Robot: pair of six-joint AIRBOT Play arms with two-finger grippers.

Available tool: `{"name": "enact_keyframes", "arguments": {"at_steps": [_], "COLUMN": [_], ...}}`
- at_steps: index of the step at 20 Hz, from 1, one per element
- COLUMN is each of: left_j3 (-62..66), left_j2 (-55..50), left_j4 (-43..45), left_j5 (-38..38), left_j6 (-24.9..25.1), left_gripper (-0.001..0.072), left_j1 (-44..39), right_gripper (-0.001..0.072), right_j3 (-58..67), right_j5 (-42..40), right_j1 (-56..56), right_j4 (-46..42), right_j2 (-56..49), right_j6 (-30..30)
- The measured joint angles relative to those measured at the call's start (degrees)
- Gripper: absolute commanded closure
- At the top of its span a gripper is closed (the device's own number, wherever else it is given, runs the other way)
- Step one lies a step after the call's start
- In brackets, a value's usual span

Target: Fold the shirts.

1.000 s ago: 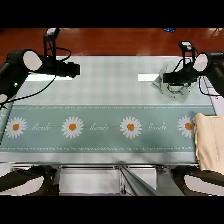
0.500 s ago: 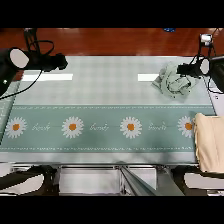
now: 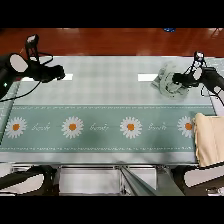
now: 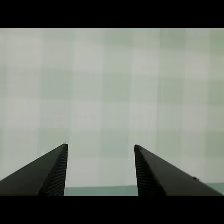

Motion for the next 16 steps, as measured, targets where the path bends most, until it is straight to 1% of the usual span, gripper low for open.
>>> {"name": "enact_keyframes", "arguments": {"at_steps": [1,2,4,6,8,12,16], "left_j3": [-0.76,-1.27,-1.90,-2.25,-2.51,-6.03,-14.49], "left_j2": [0.00,0.09,0.76,2.58,5.44,14.45,25.83], "left_j4": [-0.15,-0.15,-0.22,-0.39,-0.37,-0.42,-4.04], "left_j5": [-0.83,-1.77,-3.74,-5.77,-7.69,-10.51,-10.95], "left_j6": [0.00,0.00,0.35,1.40,2.03,2.62,2.80], "left_gripper": [0.0197,0.0197,0.0197,0.0196,0.0197,0.0197,0.0197], "left_j1": [0.02,0.07,0.09,0.52,1.49,3.10,3.52], "right_gripper": [0.0573,0.0679,0.0679,0.0679,0.0679,0.0679,0.0679], "right_j3": [0.07,0.35,2.08,5.81,10.67,20.96,30.53], "right_j5": [-0.09,0.33,3.50,10.45,17.05,19.80,21.09], "right_j1": [-0.04,-0.04,-0.11,-0.09,-0.07,-0.04,-0.04], "right_j4": [1.57,2.82,5.40,8.74,11.47,16.98,22.10], "right_j2": [-0.63,-1.09,-1.79,-2.16,-1.38,4.42,11.89], "right_j6": [-0.79,-2.03,-6.10,-11.17,-15.04,-19.47,-22.05]}}
